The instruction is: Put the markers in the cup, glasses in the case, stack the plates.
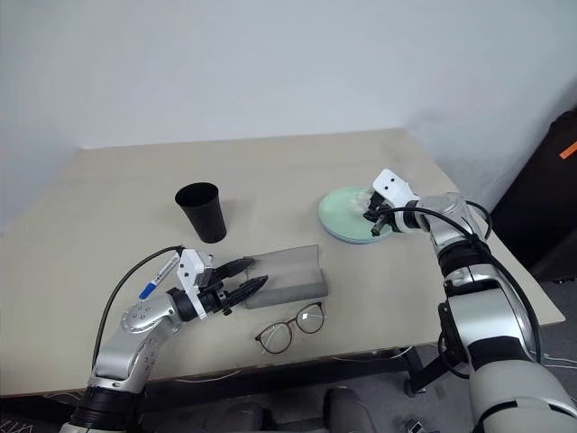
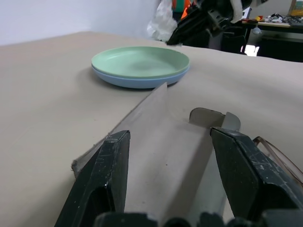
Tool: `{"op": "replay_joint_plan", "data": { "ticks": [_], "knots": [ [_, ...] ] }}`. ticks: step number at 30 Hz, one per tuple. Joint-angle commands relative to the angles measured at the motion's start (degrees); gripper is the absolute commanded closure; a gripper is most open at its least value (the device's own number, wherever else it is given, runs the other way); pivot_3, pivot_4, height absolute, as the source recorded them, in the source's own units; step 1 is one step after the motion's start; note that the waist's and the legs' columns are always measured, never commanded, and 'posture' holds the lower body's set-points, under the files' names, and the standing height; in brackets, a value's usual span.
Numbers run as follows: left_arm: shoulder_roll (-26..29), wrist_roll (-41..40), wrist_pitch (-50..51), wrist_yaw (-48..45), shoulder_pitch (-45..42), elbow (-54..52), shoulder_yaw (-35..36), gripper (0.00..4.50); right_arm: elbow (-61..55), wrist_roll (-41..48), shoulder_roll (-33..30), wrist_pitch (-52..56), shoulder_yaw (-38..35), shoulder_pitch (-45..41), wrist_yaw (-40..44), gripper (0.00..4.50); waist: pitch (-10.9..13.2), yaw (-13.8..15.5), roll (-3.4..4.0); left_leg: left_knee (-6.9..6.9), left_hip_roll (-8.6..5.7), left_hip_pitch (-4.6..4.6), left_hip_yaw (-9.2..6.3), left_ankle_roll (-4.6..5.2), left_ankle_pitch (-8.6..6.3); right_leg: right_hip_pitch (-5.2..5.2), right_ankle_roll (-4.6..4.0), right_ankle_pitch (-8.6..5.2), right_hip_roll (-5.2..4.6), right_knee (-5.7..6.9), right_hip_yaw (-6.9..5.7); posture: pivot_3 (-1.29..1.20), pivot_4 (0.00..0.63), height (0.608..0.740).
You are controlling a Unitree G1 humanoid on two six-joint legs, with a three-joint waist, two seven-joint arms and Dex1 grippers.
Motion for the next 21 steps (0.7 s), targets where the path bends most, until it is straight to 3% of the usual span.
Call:
{"op": "replay_joint_plan", "data": {
  "ticks": [1, 6, 13, 21],
  "knots": [
    [0.37, -0.04, -0.94, 0.10, -0.66, -1.75, 0.76, 1.70, 2.65, -0.51, -0.16, -2.41, -1.31, -3.08, -1.07, 2.88, 0.00, 0.00, 0.00, 0.00, 0.00, 0.00, 0.00, 0.01, -0.01, 0.00, 0.00, 0.00, 0.00, -0.01, 0.00, 0.00, 0.000, 0.740],
    [0.54, -0.11, -0.89, 0.38, 0.16, -2.47, 0.89, 1.70, 4.09, -0.83, -0.34, -4.47, -1.84, -3.31, -1.05, 1.15, 0.00, -0.02, 0.02, 0.00, 0.00, 0.02, 0.00, 0.02, -0.01, 0.01, 0.00, 0.00, 0.00, 0.01, 0.01, 0.00, 0.000, 0.740],
    [0.71, -0.32, -0.19, 0.05, -0.99, -2.59, 0.41, 1.70, 2.08, 0.77, -1.58, -6.65, -3.82, -2.08, 0.88, 1.15, 0.00, -0.05, 0.04, 0.00, 0.03, 0.08, -0.01, 0.02, 0.01, 0.04, 0.00, 0.00, 0.01, 0.04, 0.01, 0.00, 0.000, 0.740],
    [2.30, -3.87, 6.08, -4.02, -4.34, -4.18, -0.39, 1.70, -16.97, 11.24, -4.52, -10.09, -8.22, 10.43, 18.94, 1.15, -0.01, 0.04, 0.05, 0.00, 0.00, 0.11, -0.11, 0.03, -0.01, 0.18, 0.01, 0.00, 0.02, -0.04, -0.02, 0.00, 0.000, 0.740]
  ]
}}
